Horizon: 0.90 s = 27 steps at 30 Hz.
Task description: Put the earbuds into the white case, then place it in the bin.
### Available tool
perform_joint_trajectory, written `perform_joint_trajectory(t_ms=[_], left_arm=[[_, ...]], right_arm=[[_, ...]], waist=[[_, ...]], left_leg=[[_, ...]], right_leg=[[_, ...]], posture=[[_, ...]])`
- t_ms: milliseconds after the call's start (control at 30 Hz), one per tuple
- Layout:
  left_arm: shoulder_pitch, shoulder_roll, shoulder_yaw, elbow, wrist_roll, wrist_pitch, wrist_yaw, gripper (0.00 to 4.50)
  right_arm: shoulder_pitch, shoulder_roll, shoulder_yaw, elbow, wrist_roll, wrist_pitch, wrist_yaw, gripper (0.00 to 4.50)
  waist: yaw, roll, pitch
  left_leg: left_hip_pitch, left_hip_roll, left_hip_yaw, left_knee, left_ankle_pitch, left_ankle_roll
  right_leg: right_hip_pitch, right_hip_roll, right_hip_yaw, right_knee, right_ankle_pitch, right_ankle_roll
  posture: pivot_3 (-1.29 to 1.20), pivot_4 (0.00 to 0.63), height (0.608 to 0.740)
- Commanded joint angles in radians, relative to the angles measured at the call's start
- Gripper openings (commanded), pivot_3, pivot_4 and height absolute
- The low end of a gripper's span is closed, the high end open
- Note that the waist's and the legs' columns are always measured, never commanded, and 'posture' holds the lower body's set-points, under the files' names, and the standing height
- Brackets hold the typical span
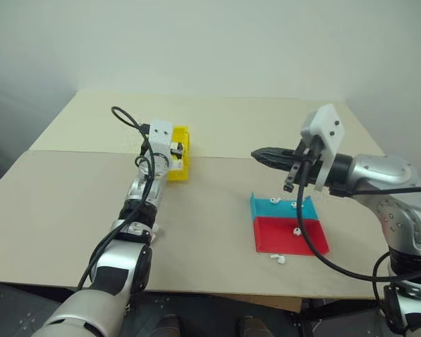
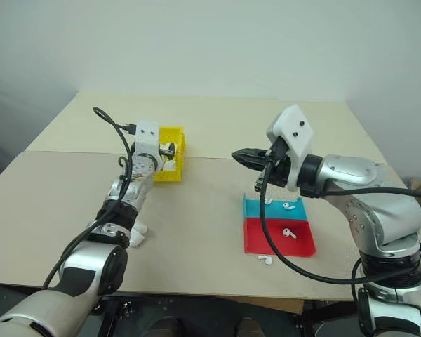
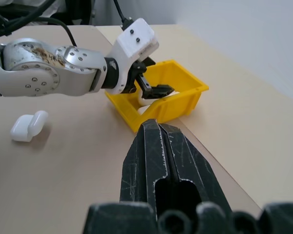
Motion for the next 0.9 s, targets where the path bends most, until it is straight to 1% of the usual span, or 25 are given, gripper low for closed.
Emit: perform_joint_trajectory(t_ms=[33, 200, 267, 367, 433, 600, 767, 833, 900], left_arm=[[0.049, 0.055, 0.036, -0.178, -0.060, -0.009, -0.115, 4.46], [0.147, 0.146, 0.083, -0.419, -0.176, 0.060, -0.304, 4.46], [0.213, 0.221, 0.088, -0.554, -0.240, 0.082, -0.443, 4.46], [0.347, 0.366, 0.114, -0.769, -0.378, 0.129, -0.689, 4.46], [0.426, 0.444, 0.146, -0.870, -0.462, 0.179, -0.787, 4.46], [0.646, 0.585, 0.258, -1.074, -0.642, 0.279, -0.955, 4.46], [0.850, 0.703, 0.389, -1.250, -0.832, 0.374, -1.111, 4.46], [0.905, 0.744, 0.428, -1.290, -0.880, 0.400, -1.149, 4.46], [0.927, 0.761, 0.444, -1.305, -0.900, 0.412, -1.147, 4.46]], right_arm=[[0.004, -0.022, -0.051, -0.027, 0.037, 0.015, -0.003, 0.00], [0.018, -0.033, -0.067, -0.018, 0.067, 0.019, 0.006, 0.00], [0.042, -0.040, -0.077, -0.004, 0.067, -0.001, 0.024, 0.00], [0.136, -0.045, -0.095, -0.003, 0.050, -0.078, 0.071, 0.00], [0.201, -0.043, -0.100, -0.010, 0.032, -0.137, 0.098, 0.00], [0.310, -0.038, -0.113, -0.012, 0.025, -0.247, 0.165, 0.00], [0.327, -0.080, -0.121, 0.001, 0.045, -0.295, 0.270, 0.00], [0.325, -0.097, -0.119, 0.007, 0.047, -0.312, 0.305, 0.00], [0.318, -0.105, -0.120, 0.014, 0.051, -0.318, 0.323, 0.00]], waist=[[-0.006, 0.000, 0.000], [-0.013, 0.000, 0.000], [-0.014, 0.000, 0.000], [-0.017, 0.000, 0.000], [-0.017, 0.000, 0.000], [-0.017, 0.000, 0.000], [-0.019, 0.000, 0.000], [-0.018, 0.000, 0.000], [-0.018, 0.000, 0.000]], left_leg=[[0.000, 0.000, 0.000, 0.000, 0.000, 0.000], [0.000, 0.000, 0.000, -0.001, 0.001, -0.001], [0.001, 0.000, 0.000, -0.001, 0.001, -0.001], [0.001, 0.000, 0.000, -0.001, 0.001, -0.001], [0.001, 0.001, 0.000, -0.002, 0.001, -0.001], [0.004, 0.001, 0.000, 0.000, 0.001, -0.001], [0.007, 0.002, 0.001, 0.000, 0.001, -0.001], [0.007, 0.002, 0.001, -0.001, 0.001, -0.001], [0.007, 0.002, 0.001, -0.001, 0.001, -0.001]], right_leg=[[0.000, 0.000, 0.000, 0.000, 0.000, 0.000], [0.000, 0.000, 0.000, 0.001, 0.000, 0.000], [0.000, 0.000, 0.000, 0.001, 0.000, 0.000], [0.000, 0.000, 0.000, 0.001, 0.000, 0.000], [0.000, 0.000, 0.000, 0.001, 0.000, 0.000], [0.003, 0.000, 0.000, 0.001, 0.000, 0.000], [0.005, 0.000, 0.000, 0.001, 0.000, 0.000], [0.004, 0.000, 0.000, 0.001, -0.001, -0.001], [0.004, 0.000, 0.000, 0.001, -0.001, -0.001]], posture=[[0.00, 0.150, 0.740], [0.00, 0.150, 0.740], [0.00, 0.150, 0.740], [0.00, 0.150, 0.740], [0.00, 0.150, 0.740], [0.00, 0.150, 0.740], [0.00, 0.150, 0.740], [0.00, 0.150, 0.740], [0.00, 0.150, 0.740]])
